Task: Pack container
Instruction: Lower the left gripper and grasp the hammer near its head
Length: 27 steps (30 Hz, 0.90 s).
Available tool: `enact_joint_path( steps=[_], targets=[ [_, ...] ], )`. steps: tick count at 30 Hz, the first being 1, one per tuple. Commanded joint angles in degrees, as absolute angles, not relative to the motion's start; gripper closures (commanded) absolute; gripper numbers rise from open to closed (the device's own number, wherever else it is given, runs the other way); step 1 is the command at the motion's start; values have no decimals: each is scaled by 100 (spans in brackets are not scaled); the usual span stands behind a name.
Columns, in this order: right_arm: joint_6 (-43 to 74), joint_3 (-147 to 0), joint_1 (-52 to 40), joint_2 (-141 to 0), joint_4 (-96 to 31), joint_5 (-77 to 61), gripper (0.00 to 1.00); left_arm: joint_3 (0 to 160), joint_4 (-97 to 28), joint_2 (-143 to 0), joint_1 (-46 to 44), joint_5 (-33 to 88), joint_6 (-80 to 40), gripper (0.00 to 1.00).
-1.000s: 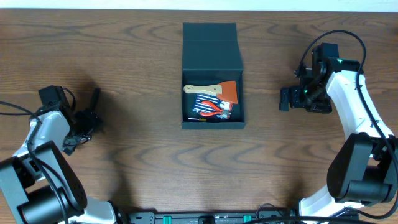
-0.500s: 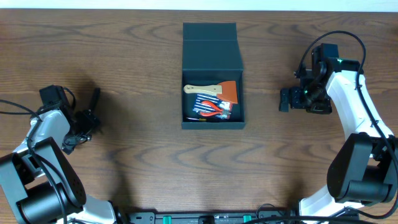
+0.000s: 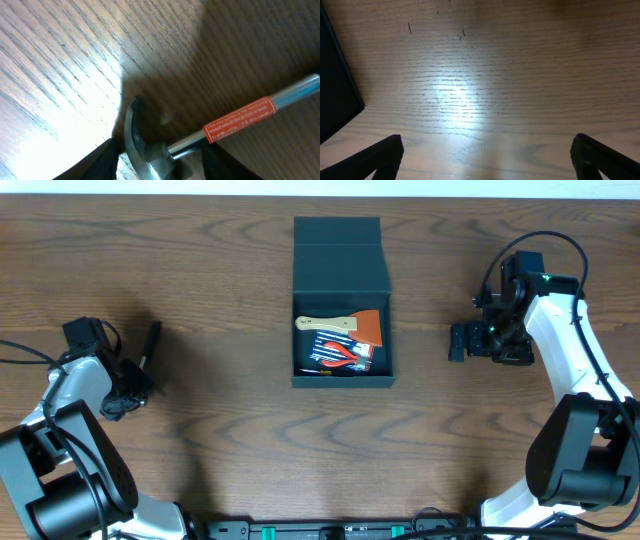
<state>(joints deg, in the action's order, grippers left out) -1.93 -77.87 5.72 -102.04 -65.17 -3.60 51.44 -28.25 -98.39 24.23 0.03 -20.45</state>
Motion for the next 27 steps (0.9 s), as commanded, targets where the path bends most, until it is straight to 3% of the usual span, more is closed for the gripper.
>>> enact_joint_path(
  steps=[1,15,18,27],
  targets=[
    [-244,-7789,528,-10197,-6543,-320,1,5089,-2862,-10097,2436,239,-2021,49],
    [-309,-7789,526,-10197,-6650,-279,1,5089,-2860,-10097,2436,239,-2021,72],
    [-309,-7789,526,-10197,-6650,-279,1,5089,-2860,-10097,2436,239,-2021,85],
    [-309,-7789,528,-10197,-6648,-279,1,5089,-2860,-10097,2436,239,-2021,91]
  ],
)
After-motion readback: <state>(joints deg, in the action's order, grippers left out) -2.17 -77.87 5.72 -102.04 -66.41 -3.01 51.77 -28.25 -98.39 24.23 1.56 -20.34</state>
